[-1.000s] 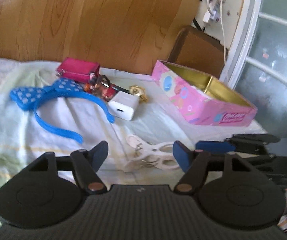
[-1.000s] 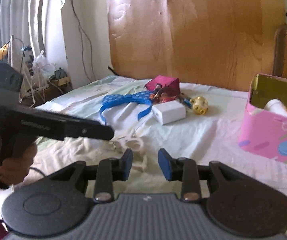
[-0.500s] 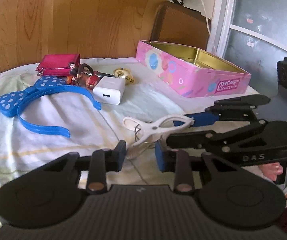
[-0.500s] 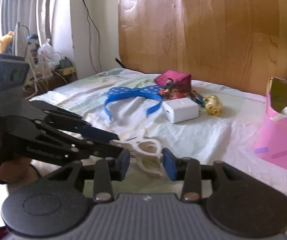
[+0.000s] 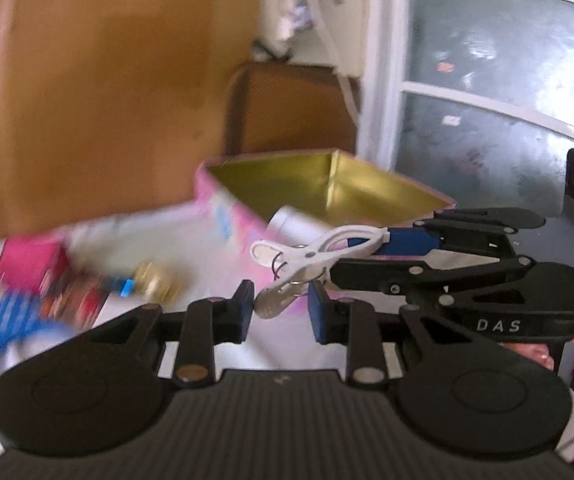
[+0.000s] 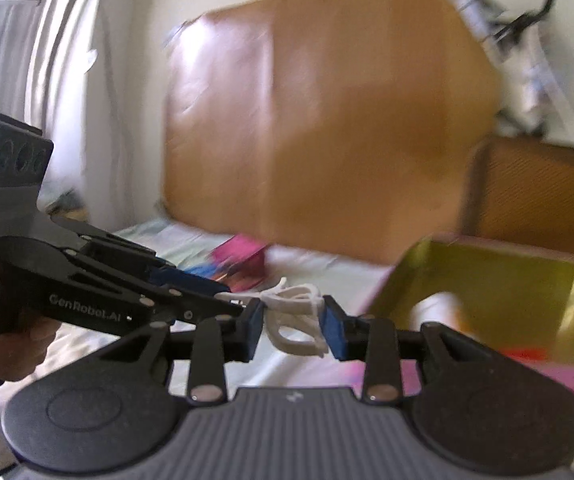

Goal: Organize rigid objects
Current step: 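Carry the white clip into the pink tin and release it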

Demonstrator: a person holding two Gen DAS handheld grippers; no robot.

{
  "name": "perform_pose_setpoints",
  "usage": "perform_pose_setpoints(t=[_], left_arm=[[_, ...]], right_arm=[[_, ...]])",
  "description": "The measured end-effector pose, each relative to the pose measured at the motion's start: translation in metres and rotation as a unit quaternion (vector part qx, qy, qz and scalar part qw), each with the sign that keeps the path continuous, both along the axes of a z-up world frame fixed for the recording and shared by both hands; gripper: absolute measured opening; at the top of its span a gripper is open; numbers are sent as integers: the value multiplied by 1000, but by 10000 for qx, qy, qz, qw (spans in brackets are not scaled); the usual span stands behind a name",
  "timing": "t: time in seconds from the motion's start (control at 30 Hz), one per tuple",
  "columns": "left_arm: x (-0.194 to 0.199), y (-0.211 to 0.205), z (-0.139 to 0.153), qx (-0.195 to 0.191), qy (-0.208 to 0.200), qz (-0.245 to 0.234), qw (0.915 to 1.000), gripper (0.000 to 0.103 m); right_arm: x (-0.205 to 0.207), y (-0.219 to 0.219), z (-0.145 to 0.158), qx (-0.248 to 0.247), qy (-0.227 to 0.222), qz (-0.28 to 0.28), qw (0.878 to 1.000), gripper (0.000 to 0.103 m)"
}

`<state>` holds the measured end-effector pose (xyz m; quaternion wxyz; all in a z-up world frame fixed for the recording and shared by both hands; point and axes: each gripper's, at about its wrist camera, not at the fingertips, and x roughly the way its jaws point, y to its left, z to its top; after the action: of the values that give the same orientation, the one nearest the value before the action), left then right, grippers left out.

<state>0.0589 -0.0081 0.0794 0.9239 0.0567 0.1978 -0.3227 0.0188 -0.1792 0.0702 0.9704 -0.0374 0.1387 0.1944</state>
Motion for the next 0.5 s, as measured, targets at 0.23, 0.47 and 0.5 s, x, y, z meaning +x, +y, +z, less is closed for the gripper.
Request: perform_pose_setpoints(t=[0.23, 0.47, 0.5], left_arm=[[48, -83, 10, 177, -210, -405, 9988, 32], [91, -141, -15, 461, 124, -245, 9986, 32], [97, -146, -17, 539, 177, -67, 9984, 32]], right_arm=[[23, -67, 4, 225, -233, -852, 9958, 32], [62, -107, -25, 378, 169, -1378, 9896, 33], [70, -109, -30, 377, 183, -1550, 9870, 38]])
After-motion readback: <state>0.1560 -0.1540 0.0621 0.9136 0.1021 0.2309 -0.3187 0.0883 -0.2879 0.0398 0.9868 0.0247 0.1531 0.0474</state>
